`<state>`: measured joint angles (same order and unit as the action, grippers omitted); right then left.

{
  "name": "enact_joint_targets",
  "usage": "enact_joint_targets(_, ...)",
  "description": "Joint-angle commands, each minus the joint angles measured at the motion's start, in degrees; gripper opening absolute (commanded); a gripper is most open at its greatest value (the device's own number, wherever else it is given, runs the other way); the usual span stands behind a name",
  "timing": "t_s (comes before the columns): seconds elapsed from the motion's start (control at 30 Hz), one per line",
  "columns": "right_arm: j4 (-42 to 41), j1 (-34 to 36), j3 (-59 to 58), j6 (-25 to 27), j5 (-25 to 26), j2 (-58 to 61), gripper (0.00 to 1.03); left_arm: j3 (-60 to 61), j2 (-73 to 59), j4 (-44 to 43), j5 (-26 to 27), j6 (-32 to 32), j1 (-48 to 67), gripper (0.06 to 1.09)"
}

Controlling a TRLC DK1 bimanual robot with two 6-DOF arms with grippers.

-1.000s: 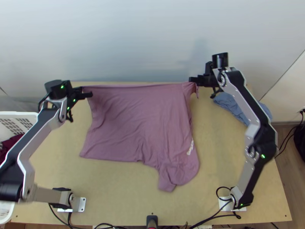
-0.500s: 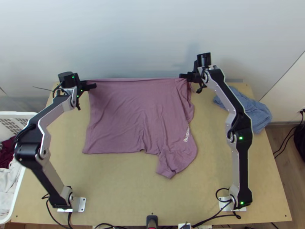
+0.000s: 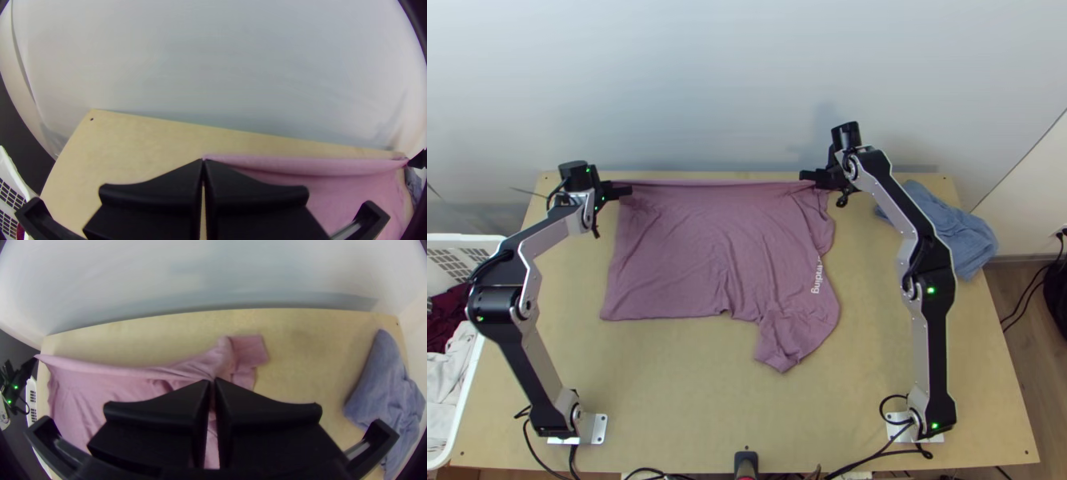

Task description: Fold the t-shirt

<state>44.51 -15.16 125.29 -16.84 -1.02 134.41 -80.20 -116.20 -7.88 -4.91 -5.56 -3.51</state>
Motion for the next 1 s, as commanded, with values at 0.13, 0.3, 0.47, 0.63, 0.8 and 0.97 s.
enact_joint_targets(0.13, 2.95, -1.81, -14.29, -2.41, -8.74, -12.07, 0.03, 14.99, 13.55, -0.29, 3.24, 0.03, -1.15, 0.1)
enact_joint_targets(0.3, 1.81, -2.24, -23.43, -3.02, -11.02, -18.13, 0.03, 21.93, 21.28, 1.46, 3.68, -0.06, -1.06, 0.1)
enact_joint_targets(0.47, -0.92, -1.98, -32.92, -4.87, -13.13, -24.99, 0.03, 29.14, 28.58, 4.1, 4.03, -0.15, -0.36, 0.1)
enact_joint_targets(0.63, -1.01, -1.72, -38.99, -5.4, -16.47, -29.29, 0.03, 35.82, 34.38, 4.63, 4.12, -0.77, 0.61, 0.1)
enact_joint_targets(0.8, -2.5, -2.16, -44.96, -5.57, -17.7, -32.37, 0.03, 40.04, 38.07, 5.95, 4.12, -1.56, 0.78, 0.1)
enact_joint_targets(0.97, -3.82, -3.48, -49.09, -5.66, -18.06, -33.86, 0.03, 42.5, 39.47, 6.12, 4.03, -1.73, 0.78, 0.1)
